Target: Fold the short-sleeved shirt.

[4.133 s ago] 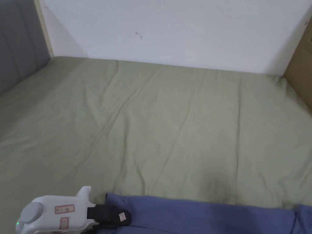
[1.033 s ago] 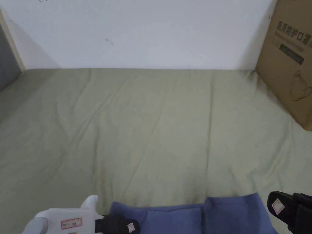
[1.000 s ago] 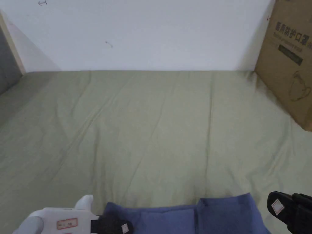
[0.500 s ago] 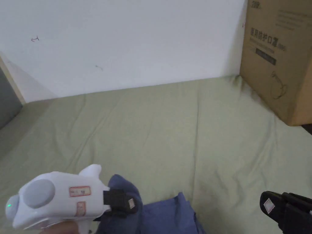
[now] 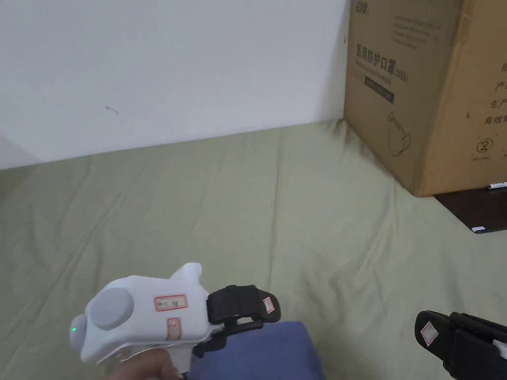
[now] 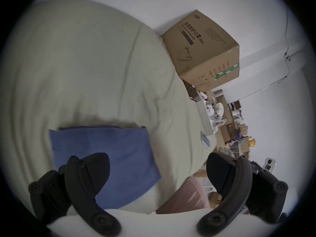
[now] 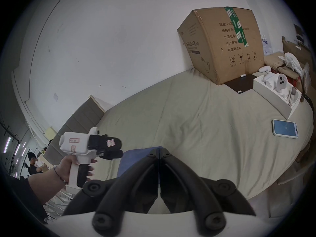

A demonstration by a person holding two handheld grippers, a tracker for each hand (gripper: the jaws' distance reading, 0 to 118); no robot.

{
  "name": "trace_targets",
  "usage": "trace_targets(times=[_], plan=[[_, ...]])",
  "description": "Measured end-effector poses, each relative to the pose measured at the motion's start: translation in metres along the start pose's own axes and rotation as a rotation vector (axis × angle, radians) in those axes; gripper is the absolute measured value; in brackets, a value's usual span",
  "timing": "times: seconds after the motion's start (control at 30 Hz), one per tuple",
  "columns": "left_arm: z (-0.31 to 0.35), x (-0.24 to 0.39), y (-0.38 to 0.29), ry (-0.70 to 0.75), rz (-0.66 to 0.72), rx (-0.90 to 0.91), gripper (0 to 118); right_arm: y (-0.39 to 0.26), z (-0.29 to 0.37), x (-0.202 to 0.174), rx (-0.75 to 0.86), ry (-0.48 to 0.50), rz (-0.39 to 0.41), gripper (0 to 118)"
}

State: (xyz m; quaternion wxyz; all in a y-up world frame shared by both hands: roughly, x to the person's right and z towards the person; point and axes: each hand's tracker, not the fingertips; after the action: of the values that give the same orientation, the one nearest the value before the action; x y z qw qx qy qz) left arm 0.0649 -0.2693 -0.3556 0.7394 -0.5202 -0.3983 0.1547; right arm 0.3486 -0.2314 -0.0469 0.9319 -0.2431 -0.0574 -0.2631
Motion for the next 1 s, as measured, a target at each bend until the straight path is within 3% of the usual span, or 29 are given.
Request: trace_targets(times=[0.07,0.1,0.17,0.2,0.53,0.63,0.73,0.87,1.0], plan=[[0.013,0.002,-0.004,0.021,-0.088,-0.004,109,-0.001,-0.004,0.002,0.005,-0.002,-0.007,0],[0.014,0.002,-0.008,0.036,-0.134,0.006,83,-0.001,-0.005,0.002,0.008,-0.002,-0.01,0],[0.012,0.005,-0.016,0.091,-0.169,0.017,4,-0.001,-0.008,0.004,0.015,0.0,-0.017,0],[0.005,0.005,-0.02,0.13,-0.16,0.009,1,0.0,-0.008,0.004,0.019,0.003,-0.019,0],[-0.142,-0.006,-0.041,0.003,-0.045,-0.23,1,-0.002,-0.017,0.013,-0.004,-0.011,-0.035,0],[-0.172,-0.022,-0.05,-0.053,0.083,-0.244,1,-0.003,-0.02,0.017,-0.015,-0.026,-0.038,0],[-0.183,-0.003,-0.049,-0.086,0.065,-0.208,1,-0.003,-0.022,0.018,-0.026,-0.033,-0.047,0],[-0.16,0.026,-0.052,-0.072,-0.068,-0.129,1,-0.001,-0.025,0.015,-0.028,-0.019,-0.051,0],[-0.07,0.047,-0.046,-0.08,-0.16,0.105,1,0.009,-0.021,0.001,0.001,0.047,-0.033,0]])
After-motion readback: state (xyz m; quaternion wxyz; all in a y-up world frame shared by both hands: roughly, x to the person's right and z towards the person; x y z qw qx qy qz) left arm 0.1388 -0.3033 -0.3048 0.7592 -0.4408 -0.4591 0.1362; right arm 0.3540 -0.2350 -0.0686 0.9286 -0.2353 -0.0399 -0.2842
